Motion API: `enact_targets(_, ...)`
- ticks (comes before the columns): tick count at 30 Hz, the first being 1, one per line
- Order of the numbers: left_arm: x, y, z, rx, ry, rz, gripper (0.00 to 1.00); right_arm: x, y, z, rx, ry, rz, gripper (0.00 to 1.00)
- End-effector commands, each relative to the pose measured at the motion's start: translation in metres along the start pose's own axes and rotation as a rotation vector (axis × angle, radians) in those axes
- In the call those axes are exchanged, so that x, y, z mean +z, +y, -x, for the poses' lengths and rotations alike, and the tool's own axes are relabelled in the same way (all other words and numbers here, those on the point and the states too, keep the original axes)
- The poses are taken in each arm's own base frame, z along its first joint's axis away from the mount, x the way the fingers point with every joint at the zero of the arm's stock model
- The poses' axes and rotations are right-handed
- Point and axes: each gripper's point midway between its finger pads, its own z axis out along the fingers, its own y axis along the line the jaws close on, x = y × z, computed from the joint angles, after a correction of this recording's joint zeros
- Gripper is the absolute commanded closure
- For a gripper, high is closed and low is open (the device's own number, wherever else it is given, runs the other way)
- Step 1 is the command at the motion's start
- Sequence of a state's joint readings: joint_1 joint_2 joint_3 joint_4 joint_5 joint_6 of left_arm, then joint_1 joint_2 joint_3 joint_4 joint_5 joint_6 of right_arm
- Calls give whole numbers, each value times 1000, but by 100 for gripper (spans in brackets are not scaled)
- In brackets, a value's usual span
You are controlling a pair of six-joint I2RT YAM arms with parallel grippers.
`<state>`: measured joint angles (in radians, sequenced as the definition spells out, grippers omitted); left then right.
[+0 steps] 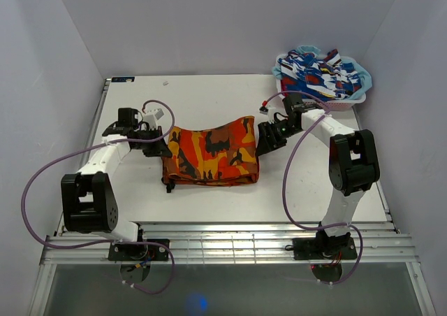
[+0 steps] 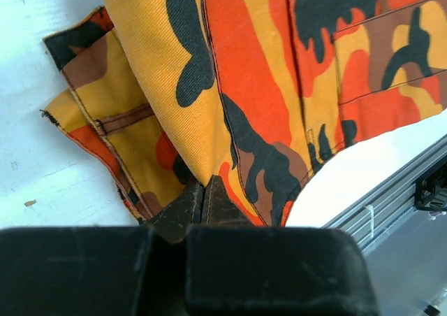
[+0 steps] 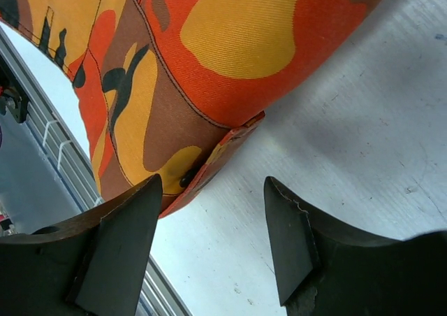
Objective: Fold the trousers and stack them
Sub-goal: Fold the trousers
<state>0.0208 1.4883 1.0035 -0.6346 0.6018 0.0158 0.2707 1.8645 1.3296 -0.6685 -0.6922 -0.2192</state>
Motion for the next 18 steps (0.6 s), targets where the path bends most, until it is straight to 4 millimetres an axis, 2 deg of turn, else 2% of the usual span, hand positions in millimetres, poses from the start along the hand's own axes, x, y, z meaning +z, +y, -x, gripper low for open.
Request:
enact_targets(1, -12, -11, 17, 56, -82, -7, 100, -1, -2, 8, -26, -18, -21, 34)
enact_targets(5, -6, 1, 13, 55, -86, 32, 100, -1, -5, 6, -29, -7, -38, 34)
enact_targets(9, 0, 26, 8, -10, -101, 89, 100, -1, -6, 3, -40, 8, -46, 34)
enact_targets(11, 9, 43, -1, -39, -72, 127, 100, -3, -6, 2, -57, 10, -46, 35)
enact_targets(14, 19, 65, -14, -85, -37, 156, 100, -7, 7, 6, -107, -13, 8, 38)
enact_targets(15, 28, 74, -24, -115, 4, 163, 100, -9, 12, 9, -120, -24, 29, 41)
enact_targets(18, 43, 81, -43, -167, 77, 137, 100, -18, 42, 28, -178, -99, 159, 48)
